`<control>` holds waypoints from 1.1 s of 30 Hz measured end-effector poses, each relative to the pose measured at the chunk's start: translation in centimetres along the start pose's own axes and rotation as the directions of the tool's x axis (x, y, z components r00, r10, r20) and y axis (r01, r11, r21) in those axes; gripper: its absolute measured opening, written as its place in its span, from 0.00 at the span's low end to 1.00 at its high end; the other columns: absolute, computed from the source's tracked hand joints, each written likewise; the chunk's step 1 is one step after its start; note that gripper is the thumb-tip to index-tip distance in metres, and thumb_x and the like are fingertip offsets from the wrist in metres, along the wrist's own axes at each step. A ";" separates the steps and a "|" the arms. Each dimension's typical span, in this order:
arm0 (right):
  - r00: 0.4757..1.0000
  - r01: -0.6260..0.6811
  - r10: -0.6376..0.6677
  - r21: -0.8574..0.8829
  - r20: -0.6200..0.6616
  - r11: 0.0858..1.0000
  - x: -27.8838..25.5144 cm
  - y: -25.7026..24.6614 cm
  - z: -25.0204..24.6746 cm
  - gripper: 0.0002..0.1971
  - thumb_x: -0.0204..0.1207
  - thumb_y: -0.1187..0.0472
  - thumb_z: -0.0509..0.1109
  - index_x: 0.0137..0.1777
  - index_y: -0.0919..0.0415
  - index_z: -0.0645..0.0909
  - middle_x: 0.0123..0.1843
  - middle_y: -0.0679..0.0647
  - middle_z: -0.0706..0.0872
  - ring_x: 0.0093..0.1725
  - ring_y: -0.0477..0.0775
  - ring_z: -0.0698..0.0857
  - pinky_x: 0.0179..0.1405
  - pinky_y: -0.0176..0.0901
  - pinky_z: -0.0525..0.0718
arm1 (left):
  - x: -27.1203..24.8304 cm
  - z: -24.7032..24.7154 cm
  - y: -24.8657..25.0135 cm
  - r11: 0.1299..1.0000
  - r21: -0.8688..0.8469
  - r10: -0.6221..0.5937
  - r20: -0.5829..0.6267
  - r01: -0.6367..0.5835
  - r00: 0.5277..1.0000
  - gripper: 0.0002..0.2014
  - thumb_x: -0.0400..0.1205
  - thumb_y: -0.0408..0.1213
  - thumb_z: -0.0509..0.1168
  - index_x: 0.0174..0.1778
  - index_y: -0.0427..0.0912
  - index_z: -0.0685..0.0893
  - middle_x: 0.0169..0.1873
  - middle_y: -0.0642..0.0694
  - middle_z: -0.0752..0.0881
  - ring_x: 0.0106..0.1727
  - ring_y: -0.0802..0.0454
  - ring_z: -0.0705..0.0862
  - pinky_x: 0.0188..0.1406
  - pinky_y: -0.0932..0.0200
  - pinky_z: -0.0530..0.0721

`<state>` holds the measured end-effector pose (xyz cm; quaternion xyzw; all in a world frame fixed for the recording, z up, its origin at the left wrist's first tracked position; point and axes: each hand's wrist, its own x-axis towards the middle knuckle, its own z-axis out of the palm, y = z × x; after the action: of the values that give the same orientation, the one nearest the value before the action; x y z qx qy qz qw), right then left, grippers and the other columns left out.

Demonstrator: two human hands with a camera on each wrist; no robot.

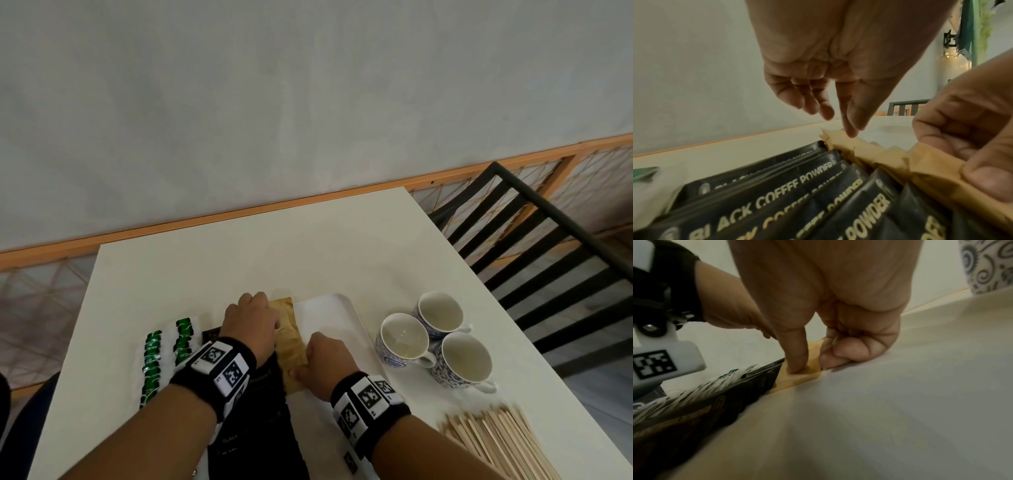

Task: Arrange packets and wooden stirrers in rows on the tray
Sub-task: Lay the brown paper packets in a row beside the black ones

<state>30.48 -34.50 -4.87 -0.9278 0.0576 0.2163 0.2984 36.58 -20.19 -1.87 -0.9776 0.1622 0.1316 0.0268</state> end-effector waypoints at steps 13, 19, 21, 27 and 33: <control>1.000 -0.003 0.002 0.010 0.003 1.000 0.1 0.1 -0.1 0.16 0.74 0.52 0.74 0.48 0.57 0.69 0.47 0.54 0.76 0.45 0.53 0.75 0.37 0.39 0.71 | 1.5 0.9 0.9 0.985 0.170 -0.017 0.053 0.008 0.998 0.12 0.84 0.39 0.54 0.55 0.46 0.82 0.59 0.46 0.74 0.63 0.45 0.70 0.58 0.52 0.72; 1.000 -0.006 0.007 0.060 -0.024 0.998 0.1 -0.2 -0.2 0.15 0.75 0.52 0.73 0.49 0.57 0.70 0.52 0.56 0.82 0.45 0.53 0.76 0.41 0.40 0.73 | 1.6 1.0 0.1 0.988 0.156 -0.008 0.031 0.003 0.999 0.11 0.83 0.39 0.54 0.52 0.46 0.82 0.57 0.47 0.73 0.60 0.46 0.70 0.56 0.53 0.70; 1.000 -0.006 0.007 0.060 -0.025 0.998 0.3 -0.3 -0.2 0.16 0.75 0.51 0.74 0.50 0.57 0.69 0.56 0.58 0.83 0.45 0.53 0.75 0.43 0.41 0.73 | 1.7 0.9 -0.2 0.989 0.145 -0.007 0.019 0.005 1.000 0.11 0.84 0.40 0.54 0.52 0.46 0.82 0.57 0.47 0.73 0.60 0.46 0.70 0.55 0.54 0.70; 1.000 -0.015 0.016 0.054 -0.011 0.998 0.3 -0.4 -0.3 0.18 0.75 0.49 0.73 0.55 0.60 0.73 0.55 0.57 0.82 0.50 0.55 0.78 0.45 0.41 0.73 | 1.5 0.5 -0.4 0.999 0.033 -0.015 -0.016 0.015 1.000 0.06 0.83 0.46 0.59 0.47 0.54 0.81 0.55 0.52 0.74 0.61 0.48 0.70 0.58 0.54 0.70; 1.000 -0.015 0.017 0.097 -0.018 0.995 0.1 -0.1 -0.5 0.22 0.75 0.50 0.74 0.62 0.61 0.74 0.59 0.57 0.82 0.57 0.56 0.81 0.48 0.40 0.76 | 0.1 -0.4 -0.8 0.988 -0.124 -0.106 -0.106 0.092 0.989 0.06 0.80 0.38 0.59 0.46 0.57 0.74 0.54 0.53 0.74 0.59 0.49 0.70 0.55 0.56 0.68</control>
<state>30.78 -34.65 -4.51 -0.9138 0.0781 0.2070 0.3407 37.09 -19.49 -1.48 -0.9902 0.1066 0.0842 -0.0340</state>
